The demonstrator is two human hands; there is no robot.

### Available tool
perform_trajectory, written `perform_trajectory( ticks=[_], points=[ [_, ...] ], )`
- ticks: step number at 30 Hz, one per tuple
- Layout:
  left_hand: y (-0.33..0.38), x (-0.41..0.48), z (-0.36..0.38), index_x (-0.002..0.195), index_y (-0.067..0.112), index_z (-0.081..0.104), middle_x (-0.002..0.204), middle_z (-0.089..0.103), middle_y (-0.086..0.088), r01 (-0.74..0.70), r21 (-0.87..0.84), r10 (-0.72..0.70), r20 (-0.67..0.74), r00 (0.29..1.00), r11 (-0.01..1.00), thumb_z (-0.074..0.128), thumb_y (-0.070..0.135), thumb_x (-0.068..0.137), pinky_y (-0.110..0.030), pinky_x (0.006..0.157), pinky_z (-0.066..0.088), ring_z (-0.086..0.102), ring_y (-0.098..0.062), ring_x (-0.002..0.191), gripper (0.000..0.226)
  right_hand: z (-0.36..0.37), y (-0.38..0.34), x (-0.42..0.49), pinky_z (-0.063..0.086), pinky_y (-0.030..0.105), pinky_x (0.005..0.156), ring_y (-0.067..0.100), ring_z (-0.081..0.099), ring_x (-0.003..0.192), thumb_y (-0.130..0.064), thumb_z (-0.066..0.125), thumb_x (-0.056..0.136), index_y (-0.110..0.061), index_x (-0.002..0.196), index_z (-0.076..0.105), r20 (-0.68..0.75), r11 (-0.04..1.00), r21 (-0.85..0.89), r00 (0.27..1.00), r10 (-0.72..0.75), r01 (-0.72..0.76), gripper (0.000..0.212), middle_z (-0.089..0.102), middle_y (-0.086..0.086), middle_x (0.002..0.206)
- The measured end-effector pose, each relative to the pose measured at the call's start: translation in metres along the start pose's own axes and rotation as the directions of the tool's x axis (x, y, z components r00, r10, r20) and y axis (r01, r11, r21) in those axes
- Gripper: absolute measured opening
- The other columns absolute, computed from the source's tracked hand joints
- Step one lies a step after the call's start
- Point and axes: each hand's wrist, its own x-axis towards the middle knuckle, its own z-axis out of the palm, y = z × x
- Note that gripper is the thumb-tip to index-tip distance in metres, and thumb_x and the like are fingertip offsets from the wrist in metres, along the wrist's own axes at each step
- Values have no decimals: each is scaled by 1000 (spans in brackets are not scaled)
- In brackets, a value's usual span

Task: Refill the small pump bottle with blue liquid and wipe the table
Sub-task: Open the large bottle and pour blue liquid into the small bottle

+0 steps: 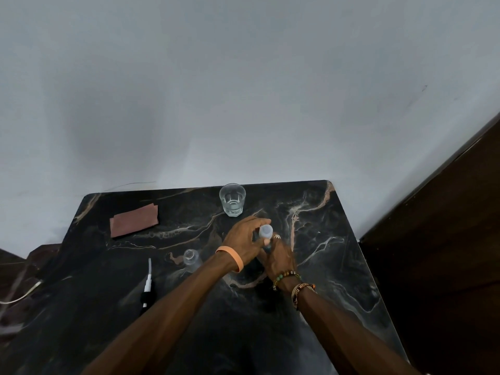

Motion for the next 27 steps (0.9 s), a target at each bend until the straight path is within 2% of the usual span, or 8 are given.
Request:
perform_trajectory(
  ticks=[4, 9, 11, 13, 16, 18, 21, 27],
  points=[
    [7, 2, -5, 107, 32, 66, 105, 66, 11, 32, -61, -34, -35, 999, 998, 83, 30, 71, -16, 81, 46, 59, -3, 92, 40, -4, -2, 5, 53, 32, 82, 19, 63, 100, -38, 63, 87, -17, 121, 51, 46, 1000, -1, 999, -26, 26, 42, 64, 1, 111],
    [14, -1, -9, 99, 36, 65, 98, 65, 15, 33, -130, -40, -48, 998, 991, 85, 30, 70, -17, 76, 49, 61, -3, 88, 36, -14, -7, 11, 49, 37, 97, 19, 54, 119, -39, 76, 75, -15, 138, 40, 129, 998, 27, 990, -64, 60, 76, 54, 3, 132],
    [17, -4, -10, 98, 38, 64, 99, 66, 14, 33, -150, -43, -60, 997, 988, 86, 30, 69, -20, 77, 52, 62, -4, 89, 37, -18, -9, 10, 48, 40, 97, 21, 52, 120, -40, 77, 73, -14, 138, 39, 128, 997, -3, 989, -73, 74, 80, 52, 4, 133],
    [21, -6, -13, 93, 43, 63, 97, 67, 16, 30, -185, -45, -78, 996, 982, 87, 30, 67, -15, 74, 52, 63, -1, 87, 38, -24, -10, 8, 48, 40, 96, 20, 52, 118, -35, 78, 69, -15, 136, 40, 87, 993, -19, 989, -117, 119, 80, 53, 3, 129],
    [26, -8, -19, 90, 41, 64, 92, 68, 17, 12, -246, -39, -105, 994, 969, 88, 29, 64, -10, 69, 50, 63, 5, 86, 38, -33, -9, 2, 40, 39, 105, 20, 42, 128, -29, 76, 67, -14, 142, 34, 47, 975, -137, 984, -171, 176, 87, 46, 4, 137],
    [29, -8, -23, 93, 36, 66, 91, 69, 17, 8, -272, -40, -113, 993, 962, 88, 29, 65, -9, 69, 50, 63, 5, 86, 37, -40, -10, -4, 37, 39, 107, 19, 39, 129, -26, 72, 70, -14, 140, 39, -35, 961, -153, 970, -239, 232, 79, 45, 5, 137],
    [32, -6, -29, 98, 30, 68, 94, 68, 15, 6, -278, -41, -122, 992, 961, 87, 30, 66, -12, 71, 53, 64, 2, 87, 37, -49, -15, -14, 40, 39, 104, 13, 39, 122, -11, 65, 72, -15, 131, 51, -198, 949, -51, 928, -315, 311, 61, 49, 7, 129],
    [59, 0, -24, 97, 30, 66, 97, 67, 5, -60, -276, 26, -128, 992, 959, 90, 24, 63, -19, 70, 56, 66, -4, 82, 42, -70, -17, -20, 51, 33, 90, 19, 56, 107, -12, 50, 87, -9, 121, 61, -320, 938, 141, 912, -259, 316, 36, 60, 8, 115]
  ],
)
